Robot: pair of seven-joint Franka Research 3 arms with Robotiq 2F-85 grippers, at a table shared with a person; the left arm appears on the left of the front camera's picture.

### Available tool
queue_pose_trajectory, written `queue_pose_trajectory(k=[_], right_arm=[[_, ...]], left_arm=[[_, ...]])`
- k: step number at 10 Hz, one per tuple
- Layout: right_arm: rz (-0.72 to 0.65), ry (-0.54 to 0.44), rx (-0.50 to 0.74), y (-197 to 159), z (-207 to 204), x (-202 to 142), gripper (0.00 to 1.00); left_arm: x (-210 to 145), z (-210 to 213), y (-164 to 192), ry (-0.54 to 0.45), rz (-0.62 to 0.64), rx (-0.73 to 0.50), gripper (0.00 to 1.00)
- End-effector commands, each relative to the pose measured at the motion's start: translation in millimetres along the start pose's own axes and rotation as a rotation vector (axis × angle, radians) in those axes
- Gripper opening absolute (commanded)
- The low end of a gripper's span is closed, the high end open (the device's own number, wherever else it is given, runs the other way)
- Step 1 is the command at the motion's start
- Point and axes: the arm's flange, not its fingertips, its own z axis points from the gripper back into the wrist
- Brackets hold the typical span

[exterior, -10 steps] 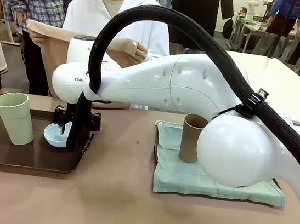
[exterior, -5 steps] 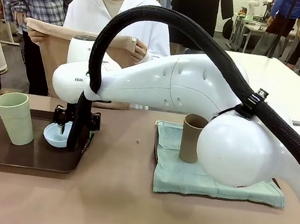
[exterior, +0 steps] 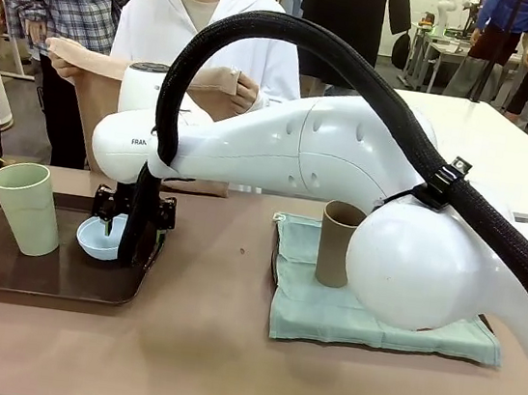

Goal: Set up a tray with a mat and arrange the tableware.
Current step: Pick up the Picnic Bowl and Reusable plastic cup from the Handle tray in front of the human's position and hold them in the air.

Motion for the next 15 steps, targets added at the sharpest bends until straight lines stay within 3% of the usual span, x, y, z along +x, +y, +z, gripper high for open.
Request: queue_pose_trajectory(k=[1, 4, 11, 15], right_arm=[[0.029, -0.025, -0.003, 8.9, -1.7, 4.0, 1.0], [0.036, -0.05, -0.003, 19.3, -3.3, 8.2, 1.0], [0.073, -0.087, 0.03, 29.7, -9.4, 17.8, 1.0], [0.074, -0.083, 0.045, 23.7, -15.4, 19.6, 1.0]], left_arm=[[1.5, -11.3, -0.8, -0.043, 0.014, -0.006, 1.0], [-6.4, -23.3, 2.1, -0.11, -0.011, 0.001, 1.0], [-32.0, -50.5, 21.8, -0.145, -0.063, -0.057, 1.0], [-26.5, -72.3, 23.1, -0.138, -0.065, -0.078, 1.0]])
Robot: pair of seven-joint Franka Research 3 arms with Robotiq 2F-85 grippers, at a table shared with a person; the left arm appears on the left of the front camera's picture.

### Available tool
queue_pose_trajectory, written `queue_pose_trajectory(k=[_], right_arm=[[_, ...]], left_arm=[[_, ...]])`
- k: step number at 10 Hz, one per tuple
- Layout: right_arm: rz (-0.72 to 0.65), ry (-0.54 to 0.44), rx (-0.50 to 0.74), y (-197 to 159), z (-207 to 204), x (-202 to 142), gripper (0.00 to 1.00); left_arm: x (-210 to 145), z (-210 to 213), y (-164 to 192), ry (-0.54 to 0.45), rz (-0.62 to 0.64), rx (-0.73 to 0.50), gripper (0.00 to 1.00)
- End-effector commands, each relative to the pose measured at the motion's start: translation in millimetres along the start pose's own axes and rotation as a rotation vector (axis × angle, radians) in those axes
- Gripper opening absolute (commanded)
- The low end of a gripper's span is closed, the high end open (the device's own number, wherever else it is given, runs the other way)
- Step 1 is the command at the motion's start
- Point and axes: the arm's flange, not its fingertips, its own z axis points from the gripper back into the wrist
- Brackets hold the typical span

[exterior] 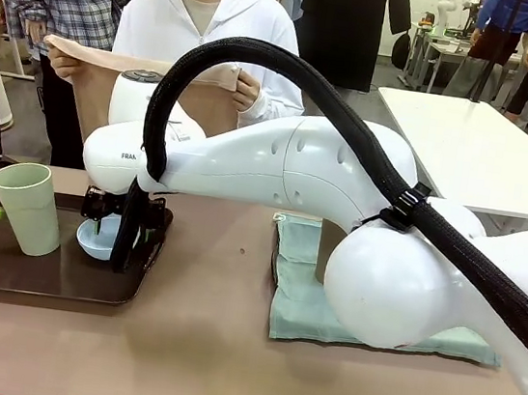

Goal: Set up a tray with a mat and arrange the tableware.
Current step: Pick up the Picnic Bowl and Reusable plastic cup from the Handle tray in front of the human's position and hold them in the air.

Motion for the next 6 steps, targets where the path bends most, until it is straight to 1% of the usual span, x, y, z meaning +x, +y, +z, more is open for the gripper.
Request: queue_pose_trajectory(k=[1, 3, 4, 5, 6], right_arm=[[0.016, -0.025, 0.007, 5.1, -2.7, 12.1, 1.0], [0.011, -0.026, 0.015, 4.0, -3.6, 11.9, 1.0], [-0.002, -0.003, 0.002, -1.7, -2.1, 1.6, 1.0], [-0.002, -0.003, 0.002, -1.7, -2.1, 1.6, 1.0], [-0.002, -0.003, 0.002, -1.7, -2.1, 1.6, 1.0]], left_arm=[[5.6, -12.3, 2.5, 0.006, -0.009, 0.008, 1.0], [6.7, -21.7, 2.6, 0.034, 0.008, -0.006, 1.0], [10.2, -17.4, 2.2, 0.025, 0.044, -0.016, 1.0], [2.8, -15.4, 5.4, 0.008, -0.005, -0.019, 1.0], [2.8, -15.4, 5.4, 0.008, -0.005, -0.019, 1.0]])
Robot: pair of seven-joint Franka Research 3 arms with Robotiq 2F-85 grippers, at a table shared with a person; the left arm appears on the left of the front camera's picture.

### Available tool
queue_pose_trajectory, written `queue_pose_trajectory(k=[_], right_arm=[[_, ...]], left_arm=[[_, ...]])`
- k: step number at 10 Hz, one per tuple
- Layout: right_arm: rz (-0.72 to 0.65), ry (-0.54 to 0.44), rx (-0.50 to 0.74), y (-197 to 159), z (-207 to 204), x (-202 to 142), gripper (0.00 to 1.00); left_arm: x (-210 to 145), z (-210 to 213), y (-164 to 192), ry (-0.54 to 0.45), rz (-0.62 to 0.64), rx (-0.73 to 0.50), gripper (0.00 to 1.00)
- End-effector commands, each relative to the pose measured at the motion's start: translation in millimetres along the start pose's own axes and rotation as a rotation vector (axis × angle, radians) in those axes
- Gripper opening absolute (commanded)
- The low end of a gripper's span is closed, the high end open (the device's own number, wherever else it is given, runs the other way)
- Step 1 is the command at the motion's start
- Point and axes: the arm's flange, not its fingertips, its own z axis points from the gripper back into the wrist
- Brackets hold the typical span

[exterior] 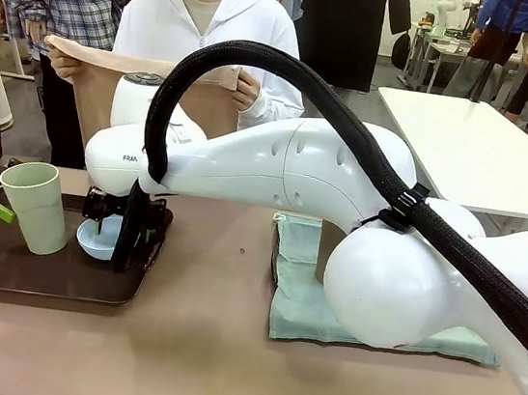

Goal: Set up a tray with a mat and arrange the tableware.
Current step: Pick up the Picnic Bowl and Reusable plastic cup from the Handle tray in front of the human's position and hold them in the air.

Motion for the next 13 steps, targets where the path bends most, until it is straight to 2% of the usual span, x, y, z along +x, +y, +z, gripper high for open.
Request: queue_pose_trajectory(k=[1, 6, 10, 11, 12, 13], right_arm=[[0.0, 0.0, 0.0, 0.0, 0.1, 0.1, 1.0], [-0.018, 0.017, -0.002, -7.8, -6.1, 2.3, 1.0], [0.007, 0.01, -0.006, -7.4, -3.3, 0.4, 1.0], [0.012, 0.017, -0.012, -7.5, -3.2, 1.4, 0.41], [0.008, 0.017, -0.012, -6.7, -2.6, 2.2, 0.41], [0.004, 0.017, -0.016, -5.4, -2.0, 2.2, 0.0]], left_arm=[[-0.2, 1.8, -0.7, -0.001, -0.015, 0.004, 1.0], [-14.9, -31.0, -4.8, 0.018, 0.006, -0.025, 1.0], [-17.7, -40.8, -7.4, -0.029, -0.06, -0.038, 1.0], [-16.4, -39.2, -7.5, -0.044, -0.07, -0.032, 0.5], [-30.3, -24.8, -9.2, -0.059, -0.074, -0.024, 0.5], [-30.5, -24.1, -9.4, -0.065, -0.075, -0.022, 0.0]])
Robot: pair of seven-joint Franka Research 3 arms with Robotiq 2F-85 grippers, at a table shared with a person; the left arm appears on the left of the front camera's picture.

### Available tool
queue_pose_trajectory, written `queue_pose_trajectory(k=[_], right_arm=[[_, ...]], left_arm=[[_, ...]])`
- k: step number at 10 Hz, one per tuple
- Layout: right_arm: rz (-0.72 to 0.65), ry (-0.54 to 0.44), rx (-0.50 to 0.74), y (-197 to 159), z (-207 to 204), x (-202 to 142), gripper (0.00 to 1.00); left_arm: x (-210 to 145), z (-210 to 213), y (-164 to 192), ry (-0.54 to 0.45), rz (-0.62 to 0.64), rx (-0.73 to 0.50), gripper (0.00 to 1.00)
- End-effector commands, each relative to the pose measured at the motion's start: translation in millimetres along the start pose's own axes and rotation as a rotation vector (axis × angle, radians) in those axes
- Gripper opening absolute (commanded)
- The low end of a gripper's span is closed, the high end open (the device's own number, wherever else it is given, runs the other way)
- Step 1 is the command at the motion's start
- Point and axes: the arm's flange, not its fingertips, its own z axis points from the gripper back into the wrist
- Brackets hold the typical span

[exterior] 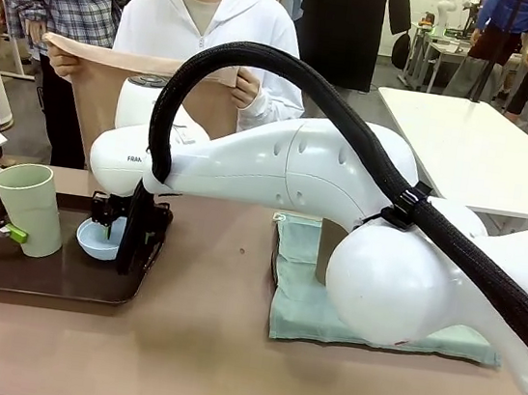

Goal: Set up a tray with a mat and arrange the tableware.
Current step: Pick up the Picnic Bowl and Reusable plastic cup from the Handle tray in front of the human's position and hold them in the air.

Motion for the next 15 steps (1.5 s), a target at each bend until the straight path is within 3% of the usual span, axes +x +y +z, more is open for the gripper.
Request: queue_pose_trajectory(k=[1, 2, 4, 5, 6, 7, 8, 11, 12, 13, 14, 15], right_arm=[[0.008, 0.009, -0.015, 3.2, 2.1, -0.1, 0.35], [0.004, 0.008, -0.024, 5.0, 3.5, 0.4, 0.0], [-0.009, 0.008, -0.047, 7.0, 8.0, -1.5, 0.0], [-0.015, 0.006, -0.06, 6.3, 10.9, -3.6, 0.0], [-0.022, 0.007, -0.069, 5.9, 12.7, -5.2, 0.0], [-0.029, 0.008, -0.075, 6.4, 12.9, -6.0, 0.0], [-0.041, 0.013, -0.086, 6.4, 13.7, -6.6, 0.06], [-0.077, 0.046, -0.089, -6.4, 39.9, -19.8, 0.06], [-0.105, 0.017, -0.085, -17.1, 60.4, -28.7, 0.06], [-0.132, -0.027, -0.085, -22.5, 87.7, -42.5, 0.06], [-0.165, -0.068, -0.092, -30.1, 115.8, -57.4, 0.06], [-0.205, -0.112, -0.087, -38.4, 145.1, -73.7, 0.06]], left_arm=[[-5.1, 6.0, -0.8, -0.035, -0.026, 0.013, 0.44], [-4.7, 6.3, 0.2, -0.038, -0.024, 0.016, 0.0], [-4.3, 6.0, -0.3, -0.044, -0.021, 0.025, 0.0], [-4.5, 5.5, 0.0, -0.048, -0.022, 0.028, 0.31], [-4.4, 5.4, 0.0, -0.047, -0.021, 0.032, 0.31], [24.2, 7.8, -6.5, -0.048, 0.058, 0.06, 0.0], [22.4, 8.9, -2.9, -0.022, -0.006, 0.06, 0.0], [25.0, 10.1, -7.0, -0.013, 0.036, 0.052, 0.0], [22.9, 8.7, -4.4, -0.005, 0.029, 0.055, 0.0], [76.6, 48.4, -25.5, 0.069, 0.022, 0.065, 0.0], [124.2, 41.2, -47.8, 0.147, -0.112, -0.077, 0.0], [131.7, 80.7, -72.4, 0.33, -0.172, -0.242, 0.0]])
